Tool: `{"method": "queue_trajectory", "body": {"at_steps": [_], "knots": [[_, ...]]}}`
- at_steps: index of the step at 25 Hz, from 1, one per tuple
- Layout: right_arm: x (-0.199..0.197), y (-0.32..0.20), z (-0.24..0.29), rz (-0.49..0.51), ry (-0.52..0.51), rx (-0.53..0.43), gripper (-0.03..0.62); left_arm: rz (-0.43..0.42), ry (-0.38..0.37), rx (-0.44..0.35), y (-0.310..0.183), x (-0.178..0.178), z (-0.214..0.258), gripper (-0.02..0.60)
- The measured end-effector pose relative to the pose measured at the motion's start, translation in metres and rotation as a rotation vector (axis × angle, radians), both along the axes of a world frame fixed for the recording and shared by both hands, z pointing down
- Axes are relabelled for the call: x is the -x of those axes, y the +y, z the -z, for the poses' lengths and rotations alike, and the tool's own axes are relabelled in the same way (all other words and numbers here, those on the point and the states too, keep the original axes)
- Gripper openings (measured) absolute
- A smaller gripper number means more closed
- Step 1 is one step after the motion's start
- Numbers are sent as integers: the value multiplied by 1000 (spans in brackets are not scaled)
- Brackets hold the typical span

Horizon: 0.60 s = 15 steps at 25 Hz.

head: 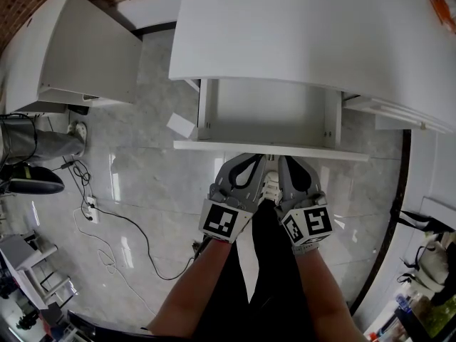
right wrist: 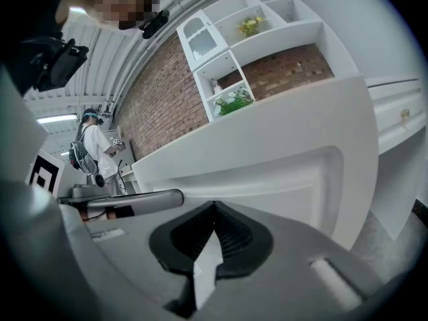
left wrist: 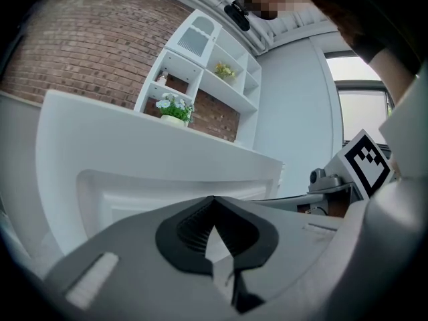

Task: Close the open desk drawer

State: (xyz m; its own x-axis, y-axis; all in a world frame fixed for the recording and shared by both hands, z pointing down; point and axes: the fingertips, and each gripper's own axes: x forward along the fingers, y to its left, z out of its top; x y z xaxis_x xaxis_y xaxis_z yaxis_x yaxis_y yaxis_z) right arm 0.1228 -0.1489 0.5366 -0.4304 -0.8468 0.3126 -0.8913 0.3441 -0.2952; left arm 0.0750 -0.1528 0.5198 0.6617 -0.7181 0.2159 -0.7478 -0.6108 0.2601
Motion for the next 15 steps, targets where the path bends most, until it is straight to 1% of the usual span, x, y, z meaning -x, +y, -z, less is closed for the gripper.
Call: {"method": "queue_trajectory", "body": {"at_steps": [6, 15], "knots": [[-2, -14, -1, 7, -15, 0, -2, 24, 12, 1, -15, -1, 0, 2], [-4, -37, -1, 17, -42, -7, -2, 39, -2, -15, -38, -3, 0, 2]]}}
